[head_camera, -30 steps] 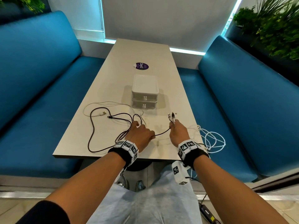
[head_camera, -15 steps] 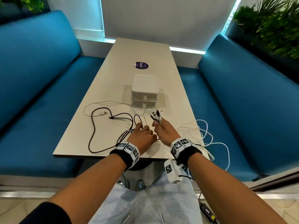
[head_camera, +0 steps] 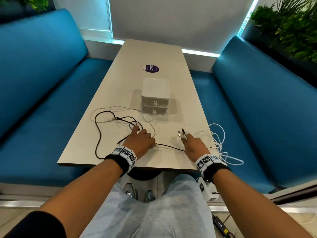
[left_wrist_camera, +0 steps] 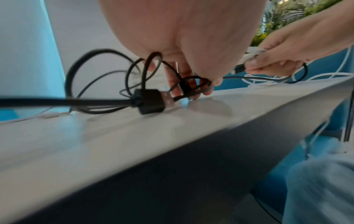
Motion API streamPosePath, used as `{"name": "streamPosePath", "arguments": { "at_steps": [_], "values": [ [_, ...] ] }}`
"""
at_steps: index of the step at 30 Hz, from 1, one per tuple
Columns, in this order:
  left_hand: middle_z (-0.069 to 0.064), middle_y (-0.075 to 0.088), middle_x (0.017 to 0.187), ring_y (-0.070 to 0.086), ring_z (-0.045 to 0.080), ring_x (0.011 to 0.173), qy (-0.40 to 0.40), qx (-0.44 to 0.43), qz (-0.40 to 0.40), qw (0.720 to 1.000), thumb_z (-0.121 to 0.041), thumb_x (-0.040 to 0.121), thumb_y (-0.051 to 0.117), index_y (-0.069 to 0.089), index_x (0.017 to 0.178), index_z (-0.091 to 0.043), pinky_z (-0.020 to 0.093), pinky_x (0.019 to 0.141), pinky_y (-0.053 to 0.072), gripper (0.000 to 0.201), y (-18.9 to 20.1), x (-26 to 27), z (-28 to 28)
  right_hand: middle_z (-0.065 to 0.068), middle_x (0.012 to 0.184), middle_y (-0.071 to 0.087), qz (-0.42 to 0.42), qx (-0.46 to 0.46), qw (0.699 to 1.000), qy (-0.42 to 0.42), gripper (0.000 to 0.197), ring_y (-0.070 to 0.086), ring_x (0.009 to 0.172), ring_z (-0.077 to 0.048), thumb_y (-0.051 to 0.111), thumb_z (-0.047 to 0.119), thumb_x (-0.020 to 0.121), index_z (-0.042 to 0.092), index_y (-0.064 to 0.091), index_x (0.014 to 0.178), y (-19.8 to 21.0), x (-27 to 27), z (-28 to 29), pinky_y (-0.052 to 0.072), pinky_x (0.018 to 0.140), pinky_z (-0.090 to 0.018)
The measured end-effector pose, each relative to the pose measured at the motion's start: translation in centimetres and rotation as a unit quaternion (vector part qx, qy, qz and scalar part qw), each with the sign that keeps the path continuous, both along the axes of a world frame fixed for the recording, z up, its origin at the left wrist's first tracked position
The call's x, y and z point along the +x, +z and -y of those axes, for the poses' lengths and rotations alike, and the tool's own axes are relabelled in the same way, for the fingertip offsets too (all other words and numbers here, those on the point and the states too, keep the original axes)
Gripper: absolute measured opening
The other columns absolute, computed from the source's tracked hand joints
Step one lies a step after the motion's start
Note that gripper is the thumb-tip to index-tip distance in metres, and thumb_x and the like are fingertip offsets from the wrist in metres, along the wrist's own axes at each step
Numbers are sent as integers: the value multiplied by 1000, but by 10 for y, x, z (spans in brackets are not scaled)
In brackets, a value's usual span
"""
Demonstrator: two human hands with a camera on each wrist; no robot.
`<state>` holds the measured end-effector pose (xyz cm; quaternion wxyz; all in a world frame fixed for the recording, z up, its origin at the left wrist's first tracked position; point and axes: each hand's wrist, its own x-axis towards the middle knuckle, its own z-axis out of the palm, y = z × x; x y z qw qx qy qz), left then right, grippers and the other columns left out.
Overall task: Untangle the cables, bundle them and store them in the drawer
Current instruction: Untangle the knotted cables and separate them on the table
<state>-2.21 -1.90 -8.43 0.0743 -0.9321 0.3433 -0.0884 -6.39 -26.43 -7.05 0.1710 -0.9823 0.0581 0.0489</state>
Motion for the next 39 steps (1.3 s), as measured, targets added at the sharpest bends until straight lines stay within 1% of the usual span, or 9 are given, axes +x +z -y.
{"name": "streamPosePath", "arguments": {
  "at_steps": [2,5,7,13,16,20,27,33,39],
  "values": [
    [-5,65,76,60,24,84,-4,-12,0,1000,-32,87,66,69,81,-24,45,90,27,11,-3,-2,6,-24,104,65,11,24,999,-37,36,61,94,-42,34,36,103,6,48,116,1,4,-6,45,75,-39],
    [-1,67,95,57,26,101,12,2,-13,1000,-31,101,44,67,99,-19,48,100,22,25,-3,-7,23,-24,109,62,5,71,995,-68,36,59,100,-43,34,35,103,5,48,115,4,10,-22,48,83,-43],
    [-1,67,101,55,27,105,21,13,-10,1000,-31,103,38,65,104,-19,47,101,19,30,-1,-8,30,-22,111,62,3,103,991,-81,34,58,102,-42,34,35,103,6,49,114,6,12,-30,48,88,-46],
    [0,68,101,56,28,104,28,26,-25,999,-28,99,44,65,104,-20,49,101,21,24,1,-10,40,-23,104,65,38,146,987,-45,29,60,96,-43,37,33,102,7,47,111,9,5,-40,50,83,-47],
    [-1,68,98,58,27,102,31,14,-28,999,-26,97,45,65,104,-21,49,100,24,22,4,-11,45,-22,105,66,29,134,990,-1,26,60,97,-41,43,28,99,6,52,111,9,-2,-47,48,79,-40],
    [-3,66,98,58,25,102,25,8,-31,999,-19,95,45,61,112,-24,48,99,27,23,4,-13,46,-18,109,67,15,107,993,39,29,60,103,-37,46,22,96,8,59,117,2,-9,-48,46,82,-37],
    [-1,70,100,59,27,104,24,31,-18,999,-32,102,41,61,107,-20,49,100,25,24,7,-4,36,-17,105,69,12,88,995,39,28,61,100,-37,48,30,98,12,60,116,3,-8,-45,46,77,-36],
    [-3,68,99,57,28,106,56,63,-27,996,-23,100,43,61,109,-20,54,108,15,21,4,0,26,-16,104,68,-5,43,999,-24,26,62,96,-37,50,34,96,18,62,114,13,-1,-17,51,78,-37],
    [-6,69,95,58,25,104,65,64,-42,995,-19,95,46,59,107,-25,58,109,9,19,9,-2,27,-15,110,67,-23,-21,994,-101,30,61,103,-35,49,35,98,15,62,117,17,-3,17,44,80,-35]
  ]
}}
